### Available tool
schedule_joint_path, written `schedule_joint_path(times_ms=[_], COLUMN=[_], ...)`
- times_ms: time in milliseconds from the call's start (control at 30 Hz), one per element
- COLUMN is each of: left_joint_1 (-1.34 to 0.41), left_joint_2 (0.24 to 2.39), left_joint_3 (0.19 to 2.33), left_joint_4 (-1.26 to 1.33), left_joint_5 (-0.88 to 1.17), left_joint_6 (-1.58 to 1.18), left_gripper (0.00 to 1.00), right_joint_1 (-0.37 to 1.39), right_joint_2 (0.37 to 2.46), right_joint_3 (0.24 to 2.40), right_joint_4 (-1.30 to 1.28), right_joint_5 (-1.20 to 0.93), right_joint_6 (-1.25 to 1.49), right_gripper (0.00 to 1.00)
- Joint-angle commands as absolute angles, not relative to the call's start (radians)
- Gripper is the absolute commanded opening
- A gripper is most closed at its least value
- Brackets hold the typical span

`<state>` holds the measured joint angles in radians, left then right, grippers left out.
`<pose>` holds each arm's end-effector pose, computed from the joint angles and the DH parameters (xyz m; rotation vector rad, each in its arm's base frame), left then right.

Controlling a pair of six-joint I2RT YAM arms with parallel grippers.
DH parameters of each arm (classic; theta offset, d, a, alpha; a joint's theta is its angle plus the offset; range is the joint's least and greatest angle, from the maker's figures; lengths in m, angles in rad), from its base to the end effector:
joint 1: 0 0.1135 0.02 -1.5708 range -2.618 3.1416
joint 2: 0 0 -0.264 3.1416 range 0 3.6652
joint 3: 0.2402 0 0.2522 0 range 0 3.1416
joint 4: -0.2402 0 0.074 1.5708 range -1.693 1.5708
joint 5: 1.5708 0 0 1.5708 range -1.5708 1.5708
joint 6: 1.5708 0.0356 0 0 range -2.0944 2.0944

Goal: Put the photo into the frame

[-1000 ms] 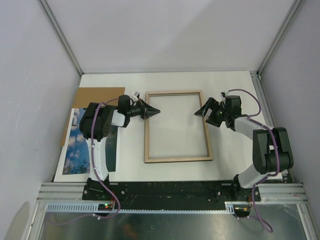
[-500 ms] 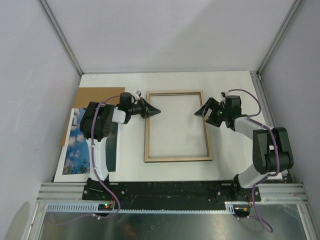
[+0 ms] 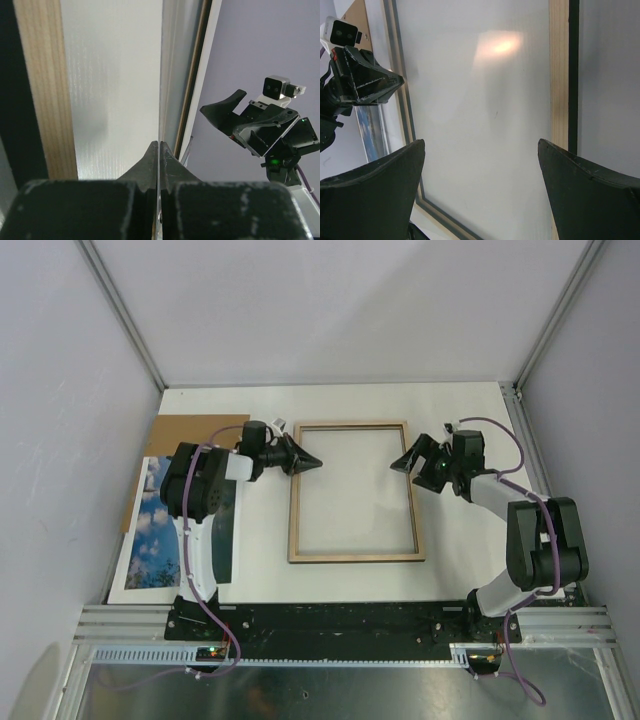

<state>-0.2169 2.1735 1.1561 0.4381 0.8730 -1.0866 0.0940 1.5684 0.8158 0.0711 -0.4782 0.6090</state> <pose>0.4146 -0.1193 0.1011 -0.4490 2.3640 -1.6307 0.3182 0.0465 0.1873 0.3284 2.2989 0.9063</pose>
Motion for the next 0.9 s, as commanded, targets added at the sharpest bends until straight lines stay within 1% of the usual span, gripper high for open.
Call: schedule_joint_path(times_ms=[0,567,867], left_joint_1=[-0.227,-0.234,-0.233], left_joint_2=[2.147,2.138,2.136], left_joint_3=[1.200,1.211,1.207], left_joint_4=[0.428,0.457,0.456], left_joint_5=[0.880,0.909,0.912], left_joint_6=[-1.041,-1.030,-1.029], left_gripper=[0.00,0.01,0.19], right_joint_1=[0.088,0.073,0.069], right_joint_2=[1.524,1.506,1.501], right_joint_3=[0.816,0.816,0.816], right_joint_4=[0.073,0.071,0.065], right_joint_5=[-0.462,-0.444,-0.440], right_joint_6=[0.590,0.592,0.590], right_gripper=[0.99,0.99,0.99])
